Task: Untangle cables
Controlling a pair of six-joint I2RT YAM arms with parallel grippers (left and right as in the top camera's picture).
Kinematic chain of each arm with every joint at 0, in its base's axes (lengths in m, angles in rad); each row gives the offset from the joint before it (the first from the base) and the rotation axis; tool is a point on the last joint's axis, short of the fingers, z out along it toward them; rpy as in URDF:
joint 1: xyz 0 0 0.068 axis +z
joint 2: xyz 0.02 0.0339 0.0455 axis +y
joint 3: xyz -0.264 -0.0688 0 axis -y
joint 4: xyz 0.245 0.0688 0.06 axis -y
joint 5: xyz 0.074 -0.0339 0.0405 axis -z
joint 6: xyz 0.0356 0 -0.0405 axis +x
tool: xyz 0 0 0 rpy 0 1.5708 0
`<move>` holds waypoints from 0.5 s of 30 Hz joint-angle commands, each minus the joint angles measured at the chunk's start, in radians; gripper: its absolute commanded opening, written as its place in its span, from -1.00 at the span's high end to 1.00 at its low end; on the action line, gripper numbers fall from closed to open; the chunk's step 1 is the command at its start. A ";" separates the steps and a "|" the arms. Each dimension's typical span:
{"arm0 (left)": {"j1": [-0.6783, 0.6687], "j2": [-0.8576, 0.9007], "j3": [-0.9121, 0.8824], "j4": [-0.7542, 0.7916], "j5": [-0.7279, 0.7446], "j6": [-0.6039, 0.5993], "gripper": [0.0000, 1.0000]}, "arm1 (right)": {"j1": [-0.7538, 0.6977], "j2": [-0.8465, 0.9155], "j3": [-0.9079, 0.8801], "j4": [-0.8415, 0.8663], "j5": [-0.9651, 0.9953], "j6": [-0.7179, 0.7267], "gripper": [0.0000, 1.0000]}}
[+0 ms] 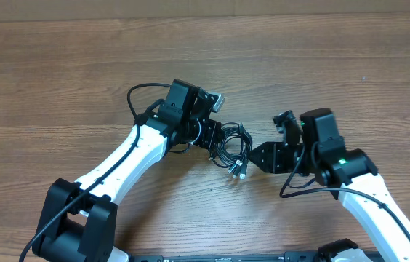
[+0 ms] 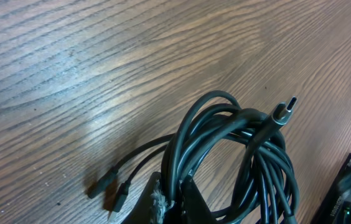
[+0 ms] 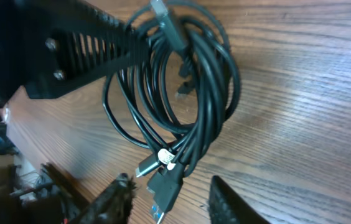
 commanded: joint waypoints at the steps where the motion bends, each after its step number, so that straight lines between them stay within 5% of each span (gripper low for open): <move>1: -0.006 -0.021 0.035 0.006 0.030 -0.013 0.92 | 0.048 0.005 0.026 0.004 0.086 0.001 0.38; 4: -0.006 -0.021 0.036 0.005 0.031 -0.014 0.92 | 0.075 0.005 0.026 0.004 0.151 0.002 0.51; 15: -0.010 -0.022 0.037 0.013 0.114 -0.032 0.92 | 0.086 0.005 0.026 0.008 0.258 0.046 0.50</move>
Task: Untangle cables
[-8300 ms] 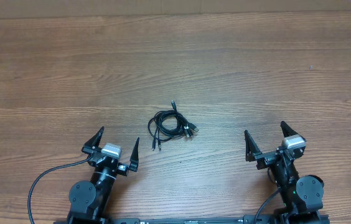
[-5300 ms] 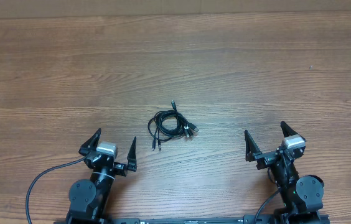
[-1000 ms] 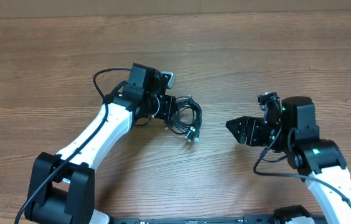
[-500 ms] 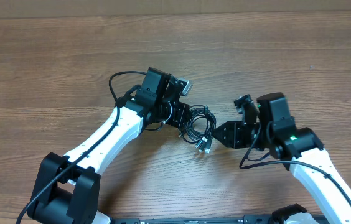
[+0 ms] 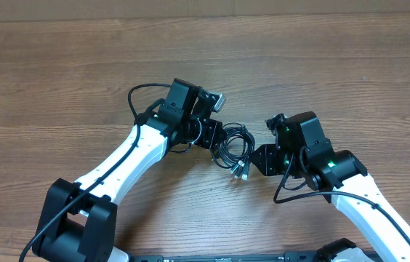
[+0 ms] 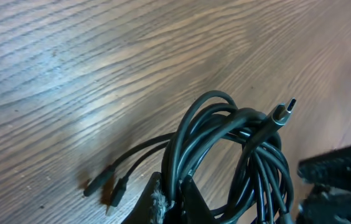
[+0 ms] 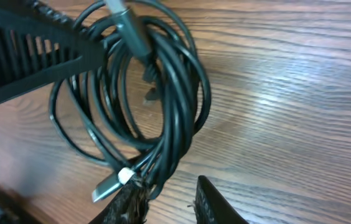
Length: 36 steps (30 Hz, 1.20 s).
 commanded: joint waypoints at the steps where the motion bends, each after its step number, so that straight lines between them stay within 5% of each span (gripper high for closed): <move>1: -0.010 -0.022 0.032 0.014 0.075 -0.018 0.92 | 0.005 -0.001 0.026 0.008 0.037 0.015 0.50; 16: -0.030 -0.027 0.032 0.015 0.089 -0.017 0.92 | 0.005 -0.001 0.026 0.025 0.068 0.032 0.92; 29: -0.012 -0.049 0.032 0.003 -0.019 -0.016 0.92 | 0.004 -0.001 0.026 -0.276 0.582 0.446 0.93; 33: -0.014 -0.050 0.032 0.003 -0.019 -0.017 0.92 | 0.004 -0.001 0.026 -0.228 0.512 0.440 0.93; 36: -0.015 -0.050 0.032 0.003 -0.019 -0.017 0.92 | 0.004 -0.001 0.026 -0.100 0.254 0.222 0.71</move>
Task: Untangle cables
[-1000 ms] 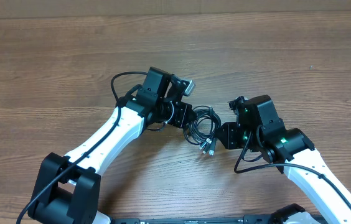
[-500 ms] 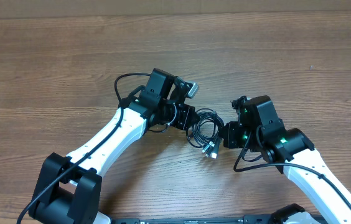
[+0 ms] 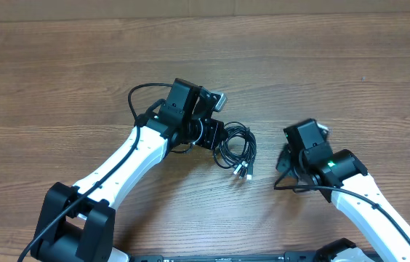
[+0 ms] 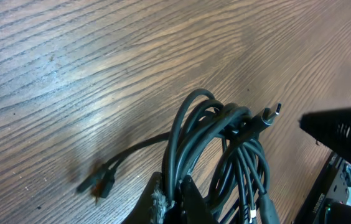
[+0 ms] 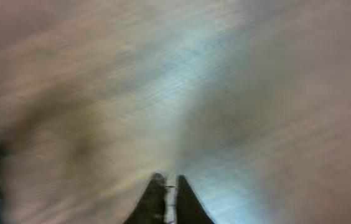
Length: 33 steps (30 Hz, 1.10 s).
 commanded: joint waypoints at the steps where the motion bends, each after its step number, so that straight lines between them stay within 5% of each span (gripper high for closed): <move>1: -0.001 -0.031 0.032 0.002 -0.006 -0.006 0.92 | -0.001 -0.002 0.014 0.093 -0.275 -0.202 0.52; 5: -0.002 -0.031 0.032 0.002 -0.007 -0.006 0.92 | -0.001 -0.002 0.014 0.177 -0.455 -0.299 0.36; 16: -0.001 -0.031 0.032 0.026 0.184 -0.006 0.92 | -0.001 0.001 0.014 0.171 -0.401 -0.304 0.50; 27: -0.001 -0.031 0.032 0.025 0.177 -0.001 0.92 | -0.001 0.032 0.014 0.150 -0.347 -0.304 0.54; 33: -0.001 -0.031 0.032 -0.006 0.052 0.002 0.92 | -0.001 0.044 0.014 0.135 -0.337 -0.304 0.54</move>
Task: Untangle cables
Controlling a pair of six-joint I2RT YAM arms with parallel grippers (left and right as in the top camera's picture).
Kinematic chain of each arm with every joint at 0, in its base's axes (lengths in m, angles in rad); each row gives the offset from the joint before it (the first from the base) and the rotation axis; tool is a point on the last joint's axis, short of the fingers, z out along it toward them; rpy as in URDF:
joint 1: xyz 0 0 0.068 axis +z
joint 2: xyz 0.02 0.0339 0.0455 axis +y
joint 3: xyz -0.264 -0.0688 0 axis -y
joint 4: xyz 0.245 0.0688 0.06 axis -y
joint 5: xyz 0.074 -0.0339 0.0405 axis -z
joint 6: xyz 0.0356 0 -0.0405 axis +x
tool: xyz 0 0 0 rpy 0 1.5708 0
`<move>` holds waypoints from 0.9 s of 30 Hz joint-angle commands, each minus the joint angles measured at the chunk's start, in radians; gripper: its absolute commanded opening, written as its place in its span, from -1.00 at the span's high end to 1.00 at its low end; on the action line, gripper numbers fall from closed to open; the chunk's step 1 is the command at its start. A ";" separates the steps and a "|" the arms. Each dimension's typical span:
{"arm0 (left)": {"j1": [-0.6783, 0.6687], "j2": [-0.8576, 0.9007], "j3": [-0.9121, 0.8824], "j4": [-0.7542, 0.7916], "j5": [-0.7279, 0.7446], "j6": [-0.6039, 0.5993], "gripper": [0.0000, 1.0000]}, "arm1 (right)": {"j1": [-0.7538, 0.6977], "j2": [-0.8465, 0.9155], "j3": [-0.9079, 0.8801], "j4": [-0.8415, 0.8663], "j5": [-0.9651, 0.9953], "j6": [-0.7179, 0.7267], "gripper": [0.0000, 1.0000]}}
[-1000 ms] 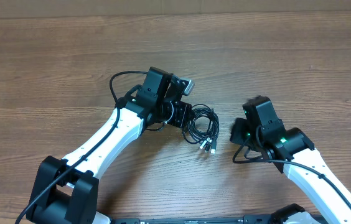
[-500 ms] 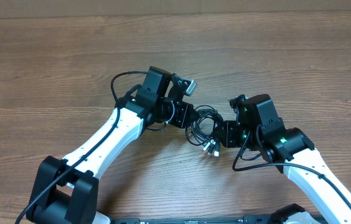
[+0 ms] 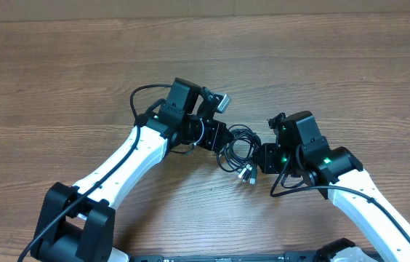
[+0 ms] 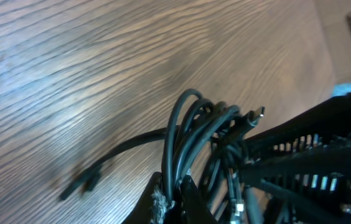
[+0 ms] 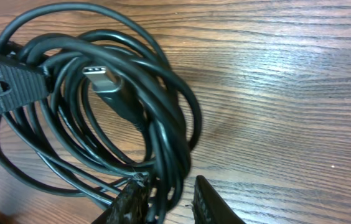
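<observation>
A coil of black cables [image 3: 236, 151] lies tangled mid-table, its silver plug ends [image 3: 247, 175] sticking out at the front. My left gripper [image 3: 218, 137] is shut on strands at the coil's left side; in the left wrist view the left gripper [image 4: 170, 182] pinches them and a USB-C plug [image 4: 254, 113] juts from the coil [image 4: 206, 130]. My right gripper [image 3: 261, 158] is at the coil's right edge. In the right wrist view the right gripper [image 5: 170, 183] stands open with several strands of the coil [image 5: 163, 118] between its fingers, a gap left beside them.
The wooden table [image 3: 350, 80] runs wide on all sides. Both arms meet over the coil, and the left gripper's slotted black finger [image 5: 7, 87] lies across the coil's left side in the right wrist view. Two small plugs [image 4: 79, 183] trail off on the wood.
My right gripper was shut and off to the right of the coil. Now it is back at the coil's right edge, open around several strands. The left gripper keeps its hold.
The left gripper held the coil throughout. My right gripper was open by the coil's plug ends, then narrower and closer to the strands, then shut and away to the right with nothing seen in it. Now it is open round the coil's edge.
</observation>
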 commanded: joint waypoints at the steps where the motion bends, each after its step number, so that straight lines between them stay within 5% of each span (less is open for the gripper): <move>1: -0.001 -0.031 0.031 -0.008 -0.058 0.002 0.92 | -0.002 0.003 0.014 0.006 0.024 -0.008 0.54; 15: -0.001 -0.032 0.031 0.015 0.060 0.000 0.92 | -0.002 0.003 0.014 0.026 -0.021 -0.008 0.56; 22: -0.001 -0.032 0.031 0.015 0.078 -0.003 0.92 | -0.002 0.004 0.014 0.011 0.033 -0.006 0.93; 27: 0.021 -0.032 0.031 0.014 0.074 -0.003 0.92 | -0.002 0.004 0.014 -0.077 0.223 0.145 0.93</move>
